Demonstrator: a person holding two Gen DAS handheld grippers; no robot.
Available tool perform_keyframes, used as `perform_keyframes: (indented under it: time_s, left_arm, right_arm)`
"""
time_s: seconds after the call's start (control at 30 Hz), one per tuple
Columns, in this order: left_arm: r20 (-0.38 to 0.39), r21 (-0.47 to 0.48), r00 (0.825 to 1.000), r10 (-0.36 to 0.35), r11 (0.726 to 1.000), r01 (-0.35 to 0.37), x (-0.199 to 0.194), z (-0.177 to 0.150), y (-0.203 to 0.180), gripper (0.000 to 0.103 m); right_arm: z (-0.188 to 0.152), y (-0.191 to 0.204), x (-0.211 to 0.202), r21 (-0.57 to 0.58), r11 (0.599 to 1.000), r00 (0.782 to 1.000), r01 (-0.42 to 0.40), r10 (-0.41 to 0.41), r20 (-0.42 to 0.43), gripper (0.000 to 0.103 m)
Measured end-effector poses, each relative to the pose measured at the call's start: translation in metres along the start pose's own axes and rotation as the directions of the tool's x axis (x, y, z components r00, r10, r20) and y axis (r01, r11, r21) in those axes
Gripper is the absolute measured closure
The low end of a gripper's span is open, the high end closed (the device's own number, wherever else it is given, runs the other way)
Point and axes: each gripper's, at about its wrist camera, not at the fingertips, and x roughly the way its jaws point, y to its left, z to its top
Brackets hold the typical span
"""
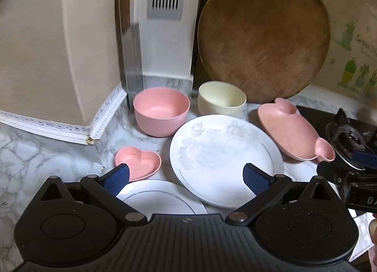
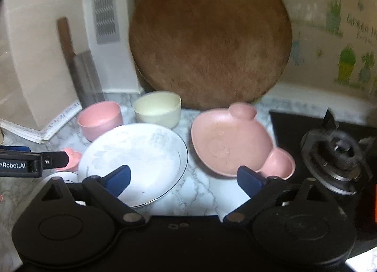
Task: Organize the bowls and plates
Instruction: 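Reach both grippers to the large white floral plate and close on its rim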
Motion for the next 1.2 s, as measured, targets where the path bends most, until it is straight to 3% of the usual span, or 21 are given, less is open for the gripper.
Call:
perform_keyframes:
  time_s: [0.2,0.47,0.67,0.83,1.0,1.07,1.2]
  left_arm:
    - [-0.071,-0.046,0.997,-0.007,0.999,0.004,0.044,0.015,0.011,0.000]
    - [-0.091,-0.055,0.996,0.017,0.998,-0.022,0.081,0.037,0.015,0.001]
    - [-0.110,-0.066,0.994,0.020,0.997,-0.028,0.098,0.048,0.019,0.027]
    - [-0.150,-0.123,0.989,-0.008,0.992,-0.011,0.111,0.048,0.032,0.033]
    - [-0.172,-0.123,0.985,-0.023,0.992,0.001,0.118,0.047,0.032,0.043]
    - [-0.182,-0.118,0.983,-0.033,0.993,0.012,0.121,0.047,0.030,0.060]
    - [-0.199,-0.115,0.979,-0.042,0.993,0.020,0.125,0.046,0.029,0.071]
  right_arm:
    - [0.005,-0.005,0.038,0.032,0.999,0.995,-0.028,0.030,-0.091,0.019]
    - [0.016,-0.011,0.072,0.109,0.993,0.981,-0.050,0.069,-0.183,0.036]
    - [0.019,-0.017,0.084,0.156,0.985,0.970,-0.074,0.108,-0.220,0.050]
    - [0.019,-0.021,0.094,0.186,0.979,0.959,-0.086,0.131,-0.250,0.065]
    - [0.018,-0.022,0.102,0.205,0.974,0.950,-0.097,0.152,-0.272,0.075]
    - [0.018,-0.022,0.105,0.217,0.971,0.947,-0.099,0.159,-0.279,0.079]
    - [0.018,-0.022,0.106,0.223,0.970,0.946,-0.100,0.162,-0.279,0.087]
